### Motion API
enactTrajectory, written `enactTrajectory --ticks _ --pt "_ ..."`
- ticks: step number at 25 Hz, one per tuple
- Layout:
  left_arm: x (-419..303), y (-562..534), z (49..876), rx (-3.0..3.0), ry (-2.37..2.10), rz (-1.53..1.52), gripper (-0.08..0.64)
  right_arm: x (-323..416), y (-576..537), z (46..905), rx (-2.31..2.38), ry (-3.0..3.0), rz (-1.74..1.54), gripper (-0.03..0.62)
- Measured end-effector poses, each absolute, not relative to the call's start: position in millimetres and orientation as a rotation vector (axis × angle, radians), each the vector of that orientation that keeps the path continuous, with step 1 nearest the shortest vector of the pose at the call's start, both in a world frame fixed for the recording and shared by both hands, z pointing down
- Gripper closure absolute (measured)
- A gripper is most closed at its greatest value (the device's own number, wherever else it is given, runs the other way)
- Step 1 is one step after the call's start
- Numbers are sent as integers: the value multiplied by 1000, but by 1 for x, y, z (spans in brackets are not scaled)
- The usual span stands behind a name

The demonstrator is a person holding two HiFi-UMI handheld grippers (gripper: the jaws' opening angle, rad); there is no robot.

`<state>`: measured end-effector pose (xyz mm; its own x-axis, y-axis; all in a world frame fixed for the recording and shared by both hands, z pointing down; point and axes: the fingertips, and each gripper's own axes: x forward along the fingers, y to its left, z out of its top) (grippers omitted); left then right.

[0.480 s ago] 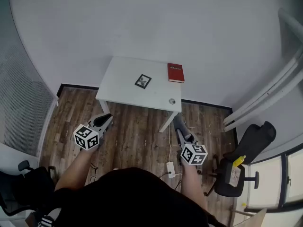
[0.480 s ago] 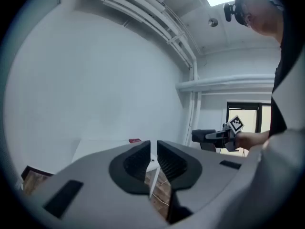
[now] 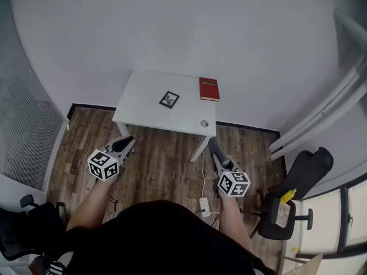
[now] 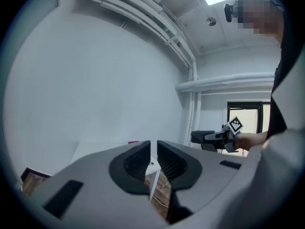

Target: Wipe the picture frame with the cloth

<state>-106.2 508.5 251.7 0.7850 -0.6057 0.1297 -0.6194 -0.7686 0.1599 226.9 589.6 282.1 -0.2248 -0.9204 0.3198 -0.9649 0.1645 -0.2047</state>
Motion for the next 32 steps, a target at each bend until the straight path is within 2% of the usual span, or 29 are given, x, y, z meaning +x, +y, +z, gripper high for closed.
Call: enactTrajectory --ticks 10,16,32 --pt "-101 511 244 2769 -959 102 509 228 588 290 1823 -2363 585 486" --pt "-113 499 252 2752 -948 117 509 205 571 300 1782 -2370 590 486" --pt "-155 396 291 2700 -857 138 509 149 476 302 1789 -2327 579 489"
